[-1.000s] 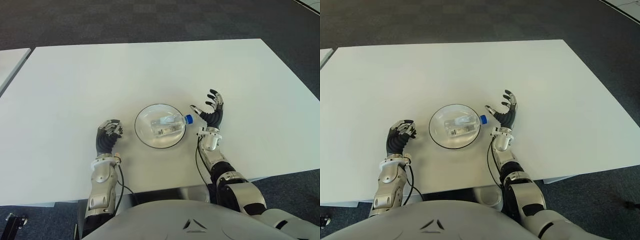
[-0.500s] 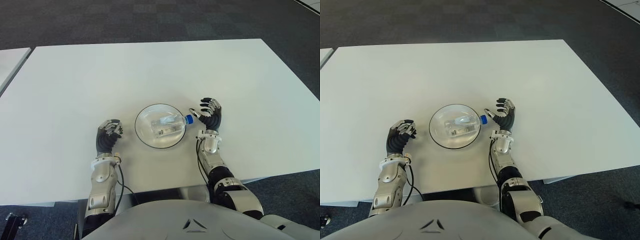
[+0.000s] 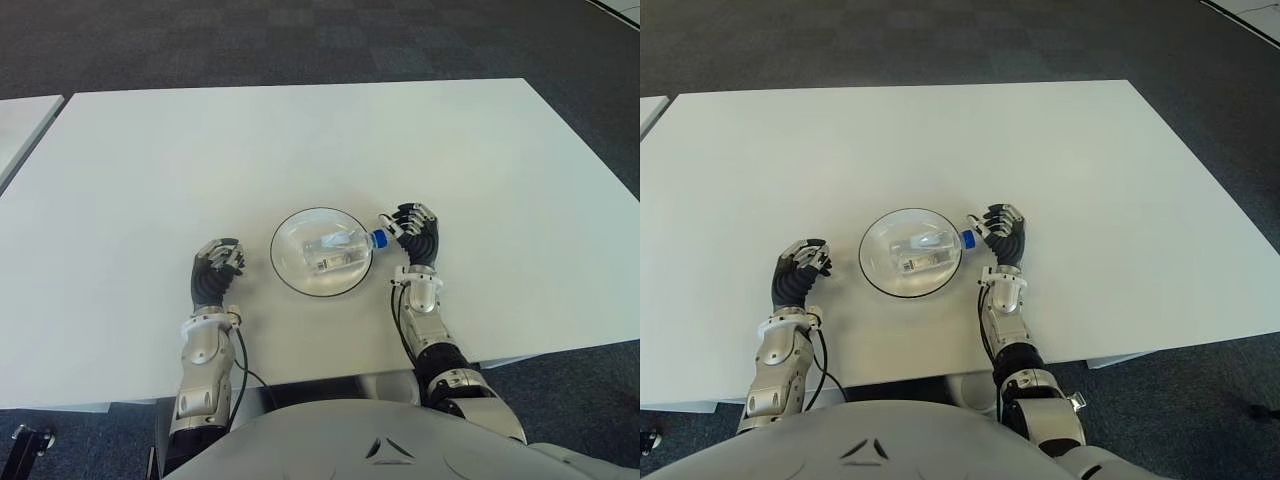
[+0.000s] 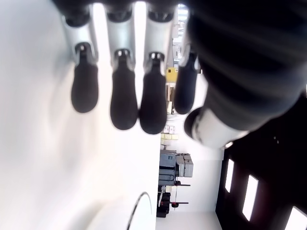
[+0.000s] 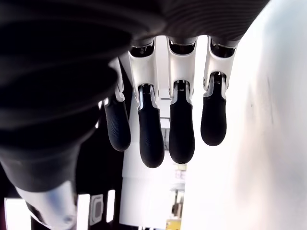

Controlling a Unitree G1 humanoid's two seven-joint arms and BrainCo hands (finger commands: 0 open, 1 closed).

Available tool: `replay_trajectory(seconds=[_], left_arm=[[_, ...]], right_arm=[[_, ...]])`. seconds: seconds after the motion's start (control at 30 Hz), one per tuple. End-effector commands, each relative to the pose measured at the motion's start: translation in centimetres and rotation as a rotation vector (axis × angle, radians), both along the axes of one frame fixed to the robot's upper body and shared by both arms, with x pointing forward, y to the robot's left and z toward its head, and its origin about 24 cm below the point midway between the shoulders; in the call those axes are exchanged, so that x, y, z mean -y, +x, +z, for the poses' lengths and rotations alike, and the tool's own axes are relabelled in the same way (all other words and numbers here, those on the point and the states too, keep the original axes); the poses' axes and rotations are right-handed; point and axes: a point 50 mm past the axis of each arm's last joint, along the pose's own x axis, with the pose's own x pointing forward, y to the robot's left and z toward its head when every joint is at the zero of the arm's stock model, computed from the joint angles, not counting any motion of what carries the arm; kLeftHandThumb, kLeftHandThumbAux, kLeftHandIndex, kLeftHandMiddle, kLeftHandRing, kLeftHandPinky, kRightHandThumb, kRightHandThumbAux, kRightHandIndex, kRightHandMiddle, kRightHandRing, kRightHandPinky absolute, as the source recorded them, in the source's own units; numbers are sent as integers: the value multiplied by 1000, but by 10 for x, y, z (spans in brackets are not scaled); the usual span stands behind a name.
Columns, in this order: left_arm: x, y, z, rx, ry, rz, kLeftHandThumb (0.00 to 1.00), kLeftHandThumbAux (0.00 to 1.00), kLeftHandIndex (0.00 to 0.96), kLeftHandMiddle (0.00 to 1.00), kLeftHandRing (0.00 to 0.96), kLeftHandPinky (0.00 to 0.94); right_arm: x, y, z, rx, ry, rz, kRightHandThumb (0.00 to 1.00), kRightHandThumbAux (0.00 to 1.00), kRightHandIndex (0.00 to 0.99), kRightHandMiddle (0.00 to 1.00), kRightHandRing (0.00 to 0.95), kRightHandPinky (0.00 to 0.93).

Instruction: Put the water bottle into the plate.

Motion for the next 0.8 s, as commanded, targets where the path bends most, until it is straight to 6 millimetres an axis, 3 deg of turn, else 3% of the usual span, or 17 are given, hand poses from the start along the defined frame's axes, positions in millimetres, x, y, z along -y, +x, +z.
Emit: replay_trajectory(seconds=[0.03,0.8], left_arm=[[1,-1,-4,-14,1,-6,708,714,434,646,639,626],[0,-1,-4,-27,8,-16,708,714,435,650,637,624]], right_arm=[[2,-16,-22,-137,51,-11,699,732,429,577,573,560],[1,-22,-31,-223,126,-4,705,729,430,586,589,585]])
